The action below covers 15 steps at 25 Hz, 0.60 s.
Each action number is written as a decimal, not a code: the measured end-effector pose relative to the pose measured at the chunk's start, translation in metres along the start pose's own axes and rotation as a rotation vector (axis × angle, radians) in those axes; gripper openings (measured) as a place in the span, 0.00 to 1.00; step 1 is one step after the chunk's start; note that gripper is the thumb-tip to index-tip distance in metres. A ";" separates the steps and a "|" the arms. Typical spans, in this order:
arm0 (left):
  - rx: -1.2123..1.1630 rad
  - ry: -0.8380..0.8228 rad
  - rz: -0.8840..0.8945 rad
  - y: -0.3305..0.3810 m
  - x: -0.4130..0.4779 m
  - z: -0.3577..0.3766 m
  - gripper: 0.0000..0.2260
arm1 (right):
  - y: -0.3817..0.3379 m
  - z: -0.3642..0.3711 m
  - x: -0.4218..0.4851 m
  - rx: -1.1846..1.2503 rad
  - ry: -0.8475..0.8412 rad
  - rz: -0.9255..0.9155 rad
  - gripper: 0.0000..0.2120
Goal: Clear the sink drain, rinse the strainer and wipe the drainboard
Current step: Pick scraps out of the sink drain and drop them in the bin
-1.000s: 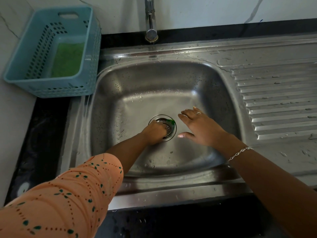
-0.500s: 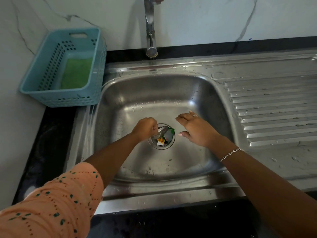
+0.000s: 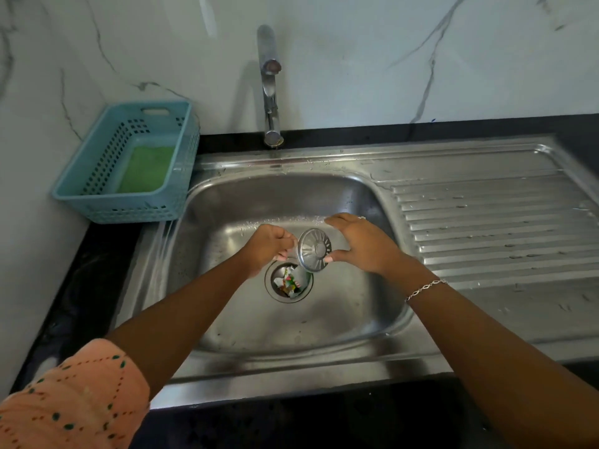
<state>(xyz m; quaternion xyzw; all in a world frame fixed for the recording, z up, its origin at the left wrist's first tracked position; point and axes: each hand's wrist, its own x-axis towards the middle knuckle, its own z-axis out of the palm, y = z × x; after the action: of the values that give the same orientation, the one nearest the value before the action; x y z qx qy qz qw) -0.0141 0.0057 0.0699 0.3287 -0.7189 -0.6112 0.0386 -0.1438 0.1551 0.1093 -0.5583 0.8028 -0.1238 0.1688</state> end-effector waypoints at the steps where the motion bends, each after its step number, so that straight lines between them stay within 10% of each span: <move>1: -0.049 0.014 -0.011 0.006 -0.001 0.006 0.10 | 0.003 -0.007 -0.003 0.007 0.009 -0.015 0.33; 15: -0.353 0.024 -0.170 0.090 0.038 0.182 0.09 | 0.122 -0.093 -0.057 -0.218 0.013 0.012 0.45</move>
<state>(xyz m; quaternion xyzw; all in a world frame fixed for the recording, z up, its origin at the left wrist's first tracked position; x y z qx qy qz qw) -0.1651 0.1447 0.0931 0.3837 -0.5697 -0.7249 0.0526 -0.2679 0.2515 0.1541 -0.5677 0.8159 -0.0384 0.1028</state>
